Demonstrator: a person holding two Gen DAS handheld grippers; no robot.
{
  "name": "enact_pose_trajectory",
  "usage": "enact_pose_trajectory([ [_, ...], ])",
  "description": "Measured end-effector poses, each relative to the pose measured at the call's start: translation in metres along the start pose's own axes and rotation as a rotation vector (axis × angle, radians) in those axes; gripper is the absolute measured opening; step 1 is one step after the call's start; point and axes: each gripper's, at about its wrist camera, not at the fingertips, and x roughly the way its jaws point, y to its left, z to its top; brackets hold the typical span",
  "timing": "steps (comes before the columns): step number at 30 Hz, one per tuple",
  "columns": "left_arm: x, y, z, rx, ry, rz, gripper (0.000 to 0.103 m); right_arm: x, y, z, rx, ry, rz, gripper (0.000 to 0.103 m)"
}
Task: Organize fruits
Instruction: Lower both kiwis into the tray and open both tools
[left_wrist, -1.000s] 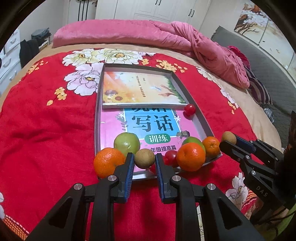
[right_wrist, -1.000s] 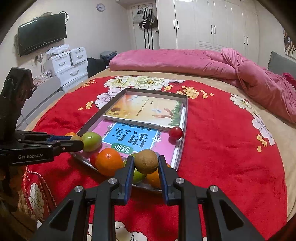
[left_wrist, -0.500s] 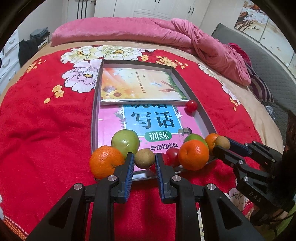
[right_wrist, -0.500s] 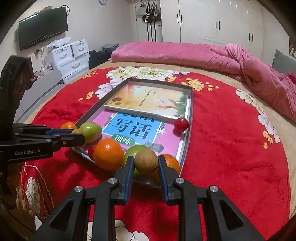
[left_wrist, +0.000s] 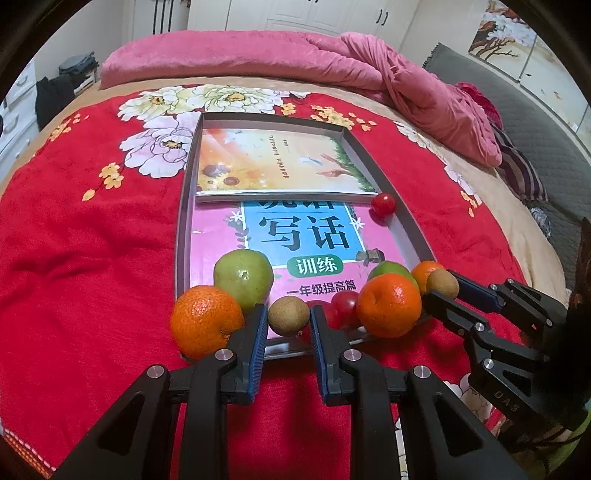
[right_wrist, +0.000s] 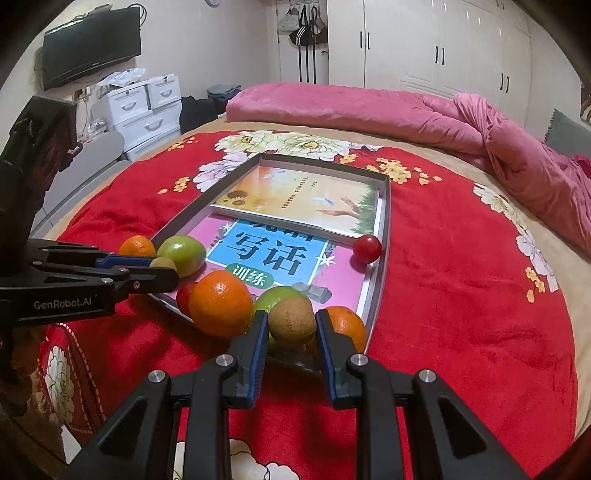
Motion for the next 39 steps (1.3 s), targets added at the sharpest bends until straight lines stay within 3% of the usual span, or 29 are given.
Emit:
enact_pose_trajectory([
  [22,0.003,0.002,0.000,-0.010,0.003,-0.009,0.023,-0.002,-0.001,-0.004,0.013,0.003,-0.001,0.027],
  [39,0.002,0.001,-0.001,-0.005,0.010,-0.002,0.024,-0.012,-0.002,0.001,0.028,-0.019,-0.008,0.041],
])
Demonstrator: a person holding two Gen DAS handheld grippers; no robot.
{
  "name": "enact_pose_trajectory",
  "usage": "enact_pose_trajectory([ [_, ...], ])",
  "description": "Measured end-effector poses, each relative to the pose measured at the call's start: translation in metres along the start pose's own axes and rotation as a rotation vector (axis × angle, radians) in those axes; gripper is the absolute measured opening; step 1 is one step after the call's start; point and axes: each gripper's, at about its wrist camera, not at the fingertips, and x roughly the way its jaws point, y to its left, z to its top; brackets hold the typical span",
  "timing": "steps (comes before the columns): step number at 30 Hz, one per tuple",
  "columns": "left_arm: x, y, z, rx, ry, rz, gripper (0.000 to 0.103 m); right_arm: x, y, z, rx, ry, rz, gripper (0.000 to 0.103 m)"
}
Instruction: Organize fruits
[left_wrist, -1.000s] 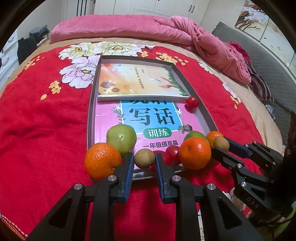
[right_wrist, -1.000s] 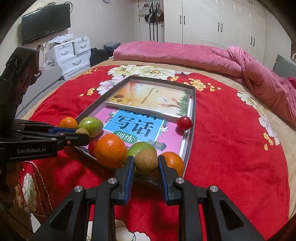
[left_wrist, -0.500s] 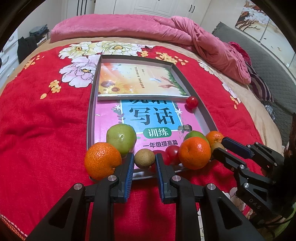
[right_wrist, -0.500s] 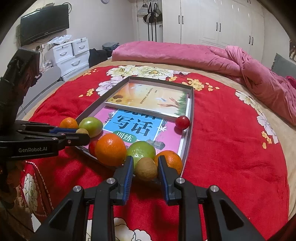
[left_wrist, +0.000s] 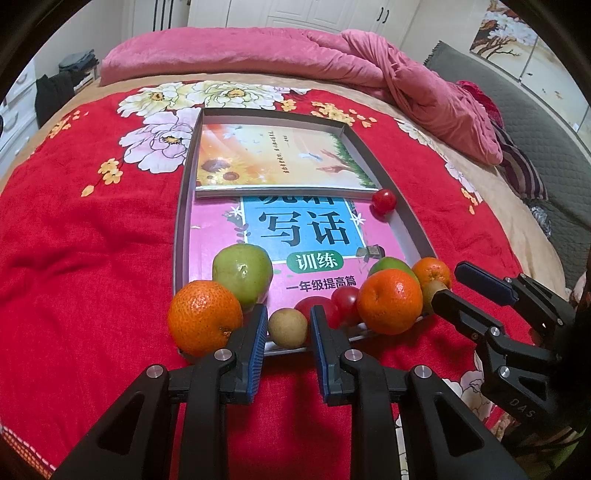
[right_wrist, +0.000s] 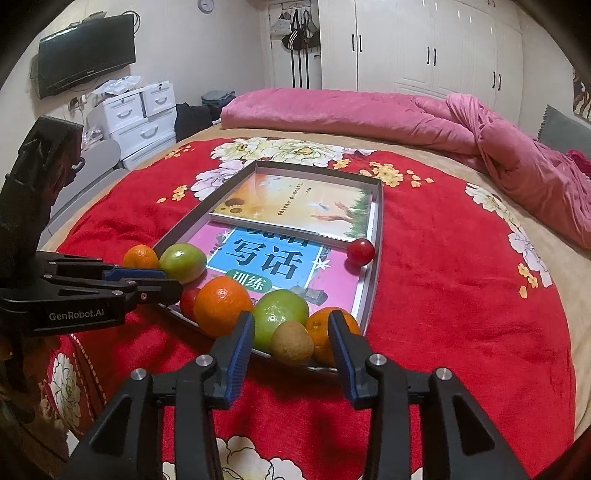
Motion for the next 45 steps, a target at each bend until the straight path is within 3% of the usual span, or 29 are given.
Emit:
enact_pose_trajectory([
  [8,-0.003,0.001,-0.001,-0.004,-0.006,0.002,0.026,0.000,-0.002,0.001,0.007,-0.001,-0.013,0.043],
  [12,-0.007,0.000,0.000,-0.011,-0.017,-0.011,0.039,-0.001,-0.003,0.001,0.012,-0.009,-0.023,0.050],
  [25,-0.021,-0.002,0.003,-0.014,-0.049,-0.025,0.048,-0.009,-0.005,0.003,0.023,-0.025,-0.053,0.060],
  [27,-0.025,-0.003,0.003,-0.014,-0.054,-0.026,0.055,-0.012,-0.006,0.003,0.028,-0.033,-0.054,0.062],
  [34,-0.045,-0.007,0.003,-0.024,-0.080,-0.023,0.071,-0.033,-0.004,0.007,0.064,-0.088,-0.034,0.080],
  [38,-0.062,-0.012,-0.006,-0.016,-0.100,-0.003,0.077,-0.062,0.002,0.006,0.092,-0.168,-0.062,0.102],
  [45,-0.091,-0.022,-0.023,-0.029,-0.132,0.012,0.080,-0.093,0.011,-0.002,0.135,-0.181,-0.027,0.102],
])
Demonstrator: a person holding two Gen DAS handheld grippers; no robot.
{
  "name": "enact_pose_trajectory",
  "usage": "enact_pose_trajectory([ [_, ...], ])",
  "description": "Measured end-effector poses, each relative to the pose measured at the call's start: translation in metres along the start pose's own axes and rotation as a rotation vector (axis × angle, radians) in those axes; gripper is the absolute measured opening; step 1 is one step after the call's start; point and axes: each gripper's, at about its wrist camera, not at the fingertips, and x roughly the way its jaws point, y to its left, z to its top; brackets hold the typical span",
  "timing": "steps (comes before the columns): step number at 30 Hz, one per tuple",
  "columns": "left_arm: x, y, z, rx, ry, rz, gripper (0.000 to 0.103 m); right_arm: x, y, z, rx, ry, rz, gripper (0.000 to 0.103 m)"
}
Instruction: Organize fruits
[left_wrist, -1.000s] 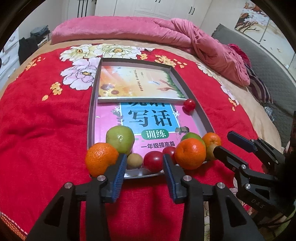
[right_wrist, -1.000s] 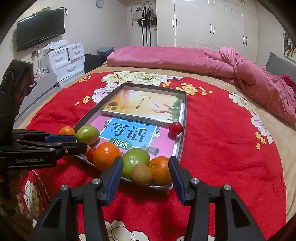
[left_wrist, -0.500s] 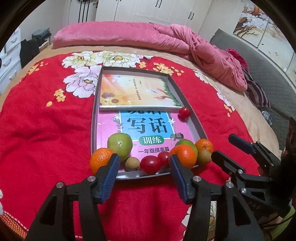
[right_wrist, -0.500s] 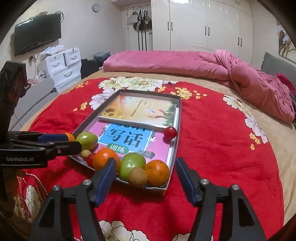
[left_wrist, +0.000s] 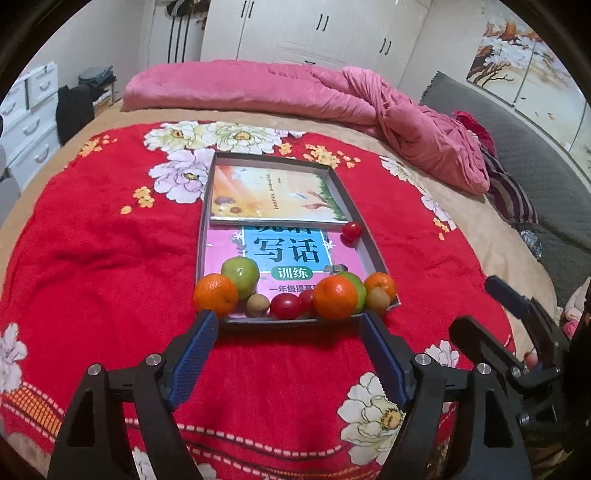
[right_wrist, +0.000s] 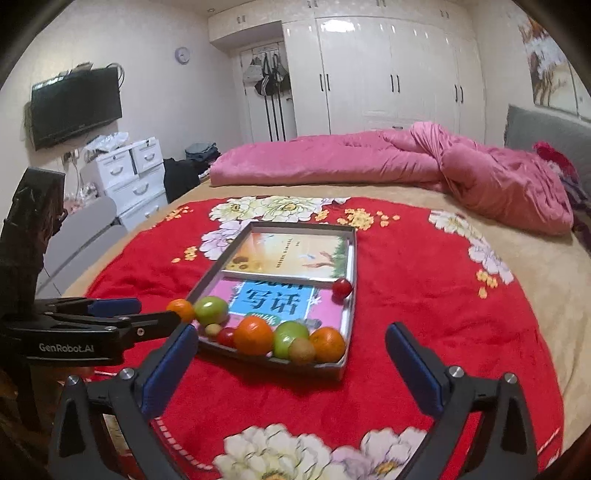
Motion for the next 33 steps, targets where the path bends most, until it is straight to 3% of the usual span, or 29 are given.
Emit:
enact_pose_trajectory([
  [4,-0.017,-0.005,-0.015,0.026,-0.007,0.013,0.081,-0.012,0.008,-0.009,0.000,0.016,-0.001,0.102],
  [15,-0.028,0.008,-0.052,-0.046,0.046,0.022,0.081,-0.014,0.011,-0.043,0.046,0.129,-0.019,0.102],
  [33,-0.025,0.011,-0.053,-0.044,0.040,0.035,0.081,-0.012,0.014,-0.048,0.048,0.134,-0.025,0.102],
])
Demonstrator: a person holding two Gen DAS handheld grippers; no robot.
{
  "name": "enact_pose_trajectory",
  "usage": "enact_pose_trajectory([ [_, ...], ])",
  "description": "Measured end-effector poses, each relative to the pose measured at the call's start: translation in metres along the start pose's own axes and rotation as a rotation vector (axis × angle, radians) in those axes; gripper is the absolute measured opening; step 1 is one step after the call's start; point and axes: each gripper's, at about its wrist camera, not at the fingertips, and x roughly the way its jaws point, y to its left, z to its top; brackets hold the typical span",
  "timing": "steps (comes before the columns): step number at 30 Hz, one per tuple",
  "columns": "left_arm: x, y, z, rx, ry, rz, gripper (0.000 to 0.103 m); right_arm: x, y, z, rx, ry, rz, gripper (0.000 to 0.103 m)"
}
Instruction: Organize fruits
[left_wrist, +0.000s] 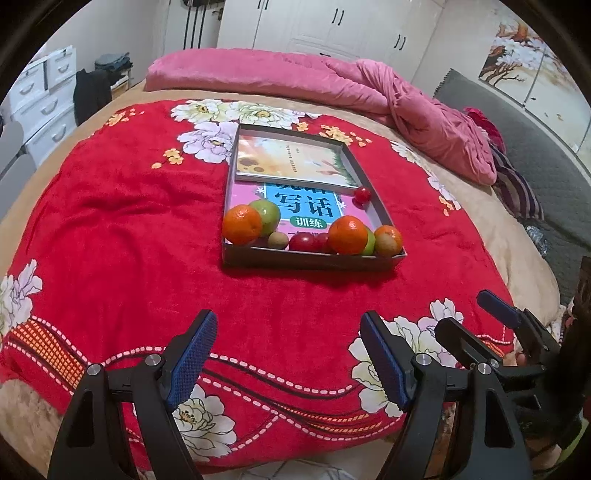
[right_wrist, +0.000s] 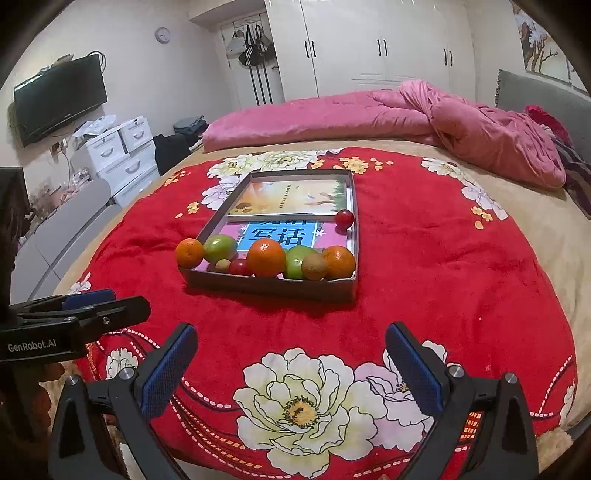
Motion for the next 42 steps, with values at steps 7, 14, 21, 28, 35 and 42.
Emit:
enact_pose_trajectory([
  [7,-0.0010,0.0015,-0.0001,-0.005,-0.004,0.003,0.081,-0.0004,0.0025,0.0001,-0.012,-0.005,-0.002,0.102],
  [14,-0.0042,0.0013,-0.0002,-0.003,-0.012,0.006,0.081,-0.0011,0.0037,-0.0001,-0.017,-0.004,-0.009,0.102],
  [21,-0.0039,0.0018,-0.0002,-0.007,-0.007,0.007,0.081,-0.0007,0.0043,0.0003,-0.026,-0.014,-0.010,0.102],
  [28,-0.0054,0.0010,0.0002,0.000,-0.011,0.008,0.081,-0.0027,0.0031,0.0015,-0.021,-0.020,-0.017,0.102],
  [35,-0.0059,-0.0003,0.0006,0.004,-0.017,0.011,0.081,-0.0032,0.0025,0.0019,-0.021,-0.019,-0.021,0.102],
  [42,-0.0044,-0.0012,-0.0003,0.002,-0.008,0.003,0.081,-0.0022,0.0036,-0.0001,-0.031,-0.020,-0.030,0.102],
])
